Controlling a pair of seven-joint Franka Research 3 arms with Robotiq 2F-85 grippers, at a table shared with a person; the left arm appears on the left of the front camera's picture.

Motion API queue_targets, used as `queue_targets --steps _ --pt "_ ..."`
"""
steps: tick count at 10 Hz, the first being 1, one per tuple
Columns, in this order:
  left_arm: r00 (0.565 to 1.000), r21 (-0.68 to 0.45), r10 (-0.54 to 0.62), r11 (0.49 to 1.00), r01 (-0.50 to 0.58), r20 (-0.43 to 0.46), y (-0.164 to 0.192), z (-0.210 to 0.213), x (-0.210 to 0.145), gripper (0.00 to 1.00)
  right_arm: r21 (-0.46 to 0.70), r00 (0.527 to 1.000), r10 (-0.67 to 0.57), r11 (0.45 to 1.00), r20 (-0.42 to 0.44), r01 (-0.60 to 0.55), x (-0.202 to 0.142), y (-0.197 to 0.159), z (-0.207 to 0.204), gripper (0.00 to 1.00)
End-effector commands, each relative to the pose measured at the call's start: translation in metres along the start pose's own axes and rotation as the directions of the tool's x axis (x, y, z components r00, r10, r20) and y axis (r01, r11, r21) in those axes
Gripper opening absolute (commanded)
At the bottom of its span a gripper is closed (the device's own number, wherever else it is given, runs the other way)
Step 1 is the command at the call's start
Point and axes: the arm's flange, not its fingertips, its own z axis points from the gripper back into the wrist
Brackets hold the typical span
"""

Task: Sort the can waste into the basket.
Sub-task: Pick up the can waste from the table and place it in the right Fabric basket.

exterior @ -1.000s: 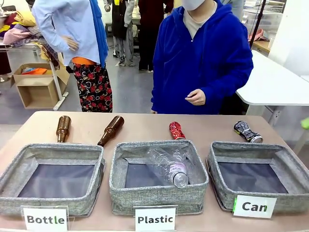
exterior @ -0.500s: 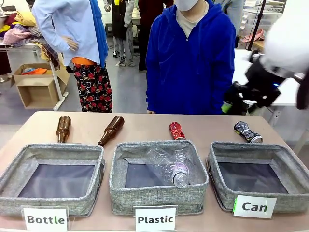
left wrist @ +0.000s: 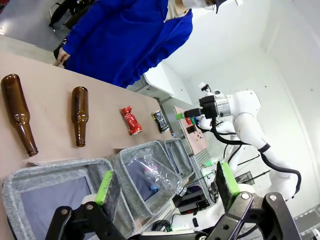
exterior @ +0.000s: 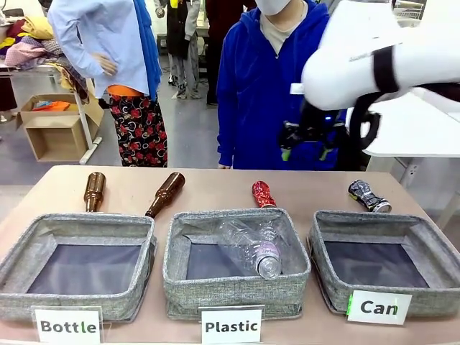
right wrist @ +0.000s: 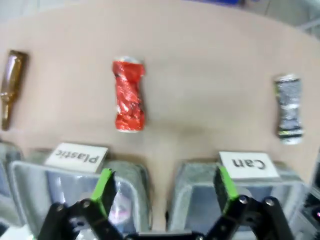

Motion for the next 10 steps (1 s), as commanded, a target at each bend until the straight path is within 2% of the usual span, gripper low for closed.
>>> queue_targets --steps 1,3,5,6,7,8,10 --pt "1.000 -0.009 -0.022 1.000 0.022 0.000 0.000 0.001 -0.001 1.00 -0.045 1.000 -0.019 0.999 -0.012 0.019 0.029 0.039 -0.019 1.00" --pt "1.000 -0.009 -0.022 1.000 0.022 0.000 0.000 0.001 -0.001 1.00 -0.091 1.000 -0.018 0.996 0.020 0.019 0.042 0.072 -0.056 1.00" --pt "1.000 -0.009 -0.022 1.000 0.022 0.000 0.000 0.001 -0.001 1.00 -0.099 1.000 -0.022 0.995 0.008 0.023 0.058 0.083 -0.094 1.00" --pt "1.000 -0.009 -0.022 1.000 0.022 0.000 0.000 0.001 -0.001 1.00 -0.078 1.000 -0.005 0.997 0.012 0.006 0.057 0.085 -0.102 1.00" --pt "1.000 -0.009 -0.022 1.000 0.022 0.000 0.000 0.001 -0.001 1.00 -0.061 0.999 0.038 0.997 -0.005 -0.038 0.043 0.080 -0.082 1.00" --pt "1.000 -0.009 -0.022 1.000 0.022 0.000 0.000 0.001 -0.001 1.00 -0.073 1.000 0.006 0.997 -0.023 -0.008 0.047 0.082 -0.103 1.00" --pt "1.000 -0.009 -0.022 1.000 0.022 0.000 0.000 0.001 -0.001 1.00 -0.073 1.000 0.006 0.997 -0.023 -0.008 0.047 0.082 -0.103 1.00"
